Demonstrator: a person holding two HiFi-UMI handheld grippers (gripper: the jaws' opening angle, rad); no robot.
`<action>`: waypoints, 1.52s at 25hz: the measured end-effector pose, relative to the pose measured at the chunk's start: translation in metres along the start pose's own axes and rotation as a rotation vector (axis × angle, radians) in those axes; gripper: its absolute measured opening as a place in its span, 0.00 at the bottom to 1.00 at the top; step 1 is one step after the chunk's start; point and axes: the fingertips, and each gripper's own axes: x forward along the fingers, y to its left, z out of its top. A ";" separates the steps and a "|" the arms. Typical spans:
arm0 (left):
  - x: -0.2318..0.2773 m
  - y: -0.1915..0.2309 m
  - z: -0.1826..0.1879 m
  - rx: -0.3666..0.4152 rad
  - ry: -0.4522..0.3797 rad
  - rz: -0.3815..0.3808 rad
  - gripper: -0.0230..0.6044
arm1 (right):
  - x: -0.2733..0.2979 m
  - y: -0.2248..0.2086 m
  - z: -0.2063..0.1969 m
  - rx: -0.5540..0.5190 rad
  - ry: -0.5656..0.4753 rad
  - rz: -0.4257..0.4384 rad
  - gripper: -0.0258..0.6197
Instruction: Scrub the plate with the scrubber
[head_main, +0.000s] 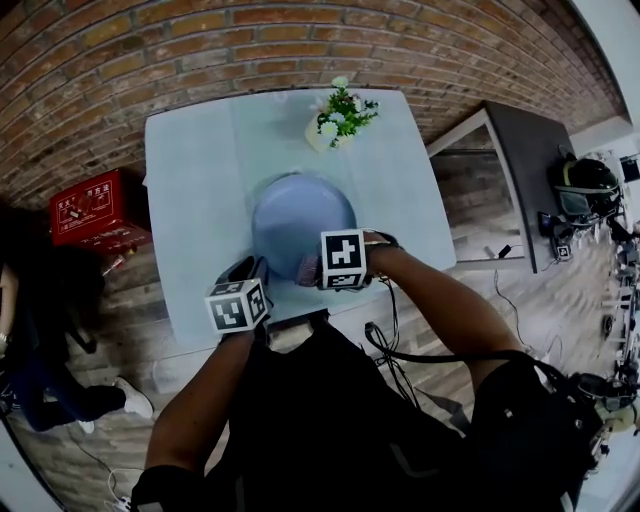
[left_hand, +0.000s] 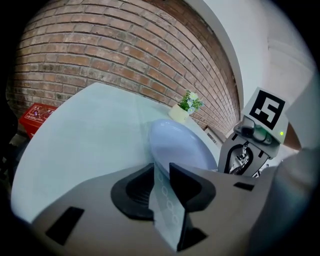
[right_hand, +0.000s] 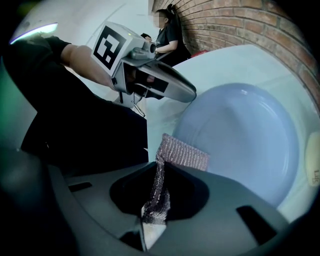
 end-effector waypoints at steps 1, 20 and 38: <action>-0.004 -0.002 0.002 0.001 0.007 0.001 0.21 | 0.000 0.000 0.003 0.007 -0.012 0.001 0.13; -0.032 0.022 0.020 -0.029 -0.053 0.019 0.20 | -0.005 -0.010 0.068 0.159 -0.329 0.111 0.13; -0.034 0.038 0.032 -0.024 -0.055 0.055 0.18 | -0.018 -0.039 0.107 0.268 -0.546 0.066 0.13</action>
